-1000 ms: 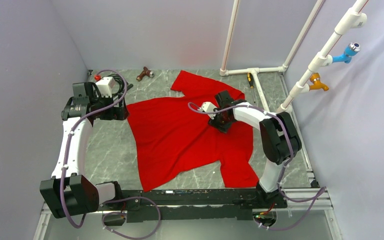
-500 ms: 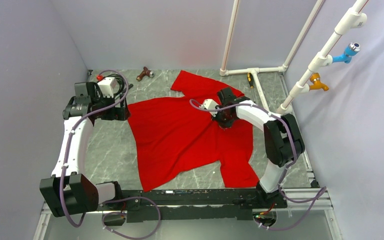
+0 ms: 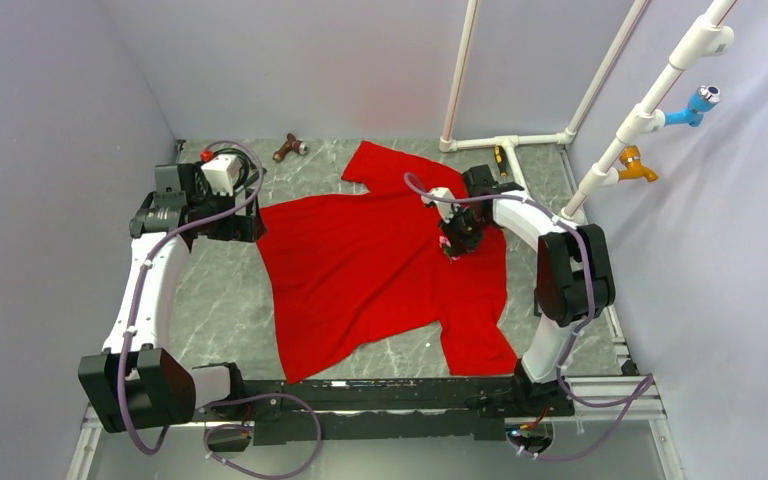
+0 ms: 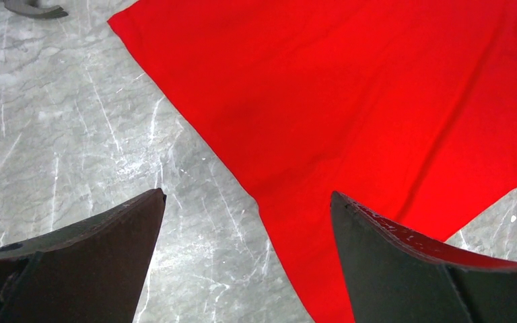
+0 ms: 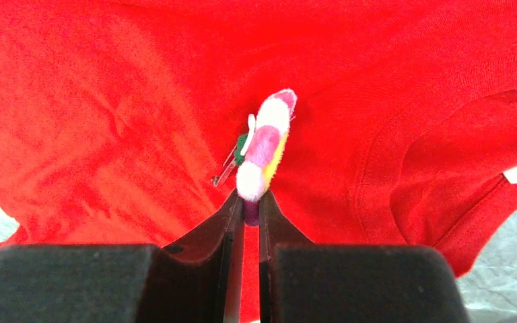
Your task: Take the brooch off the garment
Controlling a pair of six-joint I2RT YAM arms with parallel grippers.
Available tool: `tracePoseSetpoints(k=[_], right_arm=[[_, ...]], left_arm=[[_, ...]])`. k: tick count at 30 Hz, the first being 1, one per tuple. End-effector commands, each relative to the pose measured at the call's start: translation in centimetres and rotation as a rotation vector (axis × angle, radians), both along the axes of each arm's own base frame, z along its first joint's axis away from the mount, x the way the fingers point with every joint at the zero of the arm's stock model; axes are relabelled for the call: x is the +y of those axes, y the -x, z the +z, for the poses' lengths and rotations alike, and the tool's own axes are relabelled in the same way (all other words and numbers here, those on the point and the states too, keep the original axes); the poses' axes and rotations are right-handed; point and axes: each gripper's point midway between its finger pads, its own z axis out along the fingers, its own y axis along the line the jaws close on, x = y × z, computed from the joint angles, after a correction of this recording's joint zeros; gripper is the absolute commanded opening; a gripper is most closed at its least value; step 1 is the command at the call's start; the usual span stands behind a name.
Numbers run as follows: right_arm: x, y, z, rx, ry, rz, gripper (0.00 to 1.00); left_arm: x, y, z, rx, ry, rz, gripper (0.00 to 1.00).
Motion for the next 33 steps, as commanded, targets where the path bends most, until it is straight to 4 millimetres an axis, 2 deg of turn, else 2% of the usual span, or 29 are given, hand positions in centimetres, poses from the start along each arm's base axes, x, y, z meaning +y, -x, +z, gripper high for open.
tracePoseSetpoints(k=[1,6,10,17,22,25,26,28,33], right_arm=[[1.3,-0.3,1.1,0.043,-0.154,-0.02,0.0],[0.7,-0.2,0.6,0.047,-0.199,-0.033,0.01],[0.7,0.1,0.3,0.042,-0.206,-0.057,0.08],[0.6,1.0,-0.4,-0.006,-0.142,-0.092,0.1],[0.7,2.1,-0.6,-0.021,-0.123,-0.085,0.2],[0.5,2.0,-0.6,-0.035,-0.111,-0.095,0.21],[0.4,1.9,-0.5,-0.043,-0.107,-0.095,0.17],[0.3,1.9,-0.6,-0.05,-0.104,-0.091,0.0],[0.2,2.5,-0.6,-0.052,-0.105,-0.06,0.0]], left_arm=[[-1.1,-0.4,1.0,-0.049,0.006,-0.061,0.99],[-1.8,-0.1,0.5,-0.05,0.001,-0.092,1.0],[-2.3,-0.1,0.0,-0.031,0.002,-0.108,0.99],[-2.6,-0.3,-0.4,-0.012,0.01,-0.112,1.0],[-2.8,-0.5,-0.6,-0.003,0.016,-0.119,1.0],[-2.9,-0.6,-0.7,0.0,0.016,-0.122,1.0],[-2.9,-0.6,-0.7,0.0,0.015,-0.124,1.0],[-2.9,-0.6,-0.7,0.001,0.014,-0.126,1.0],[-3.4,-0.4,-0.9,0.009,0.014,-0.144,0.99]])
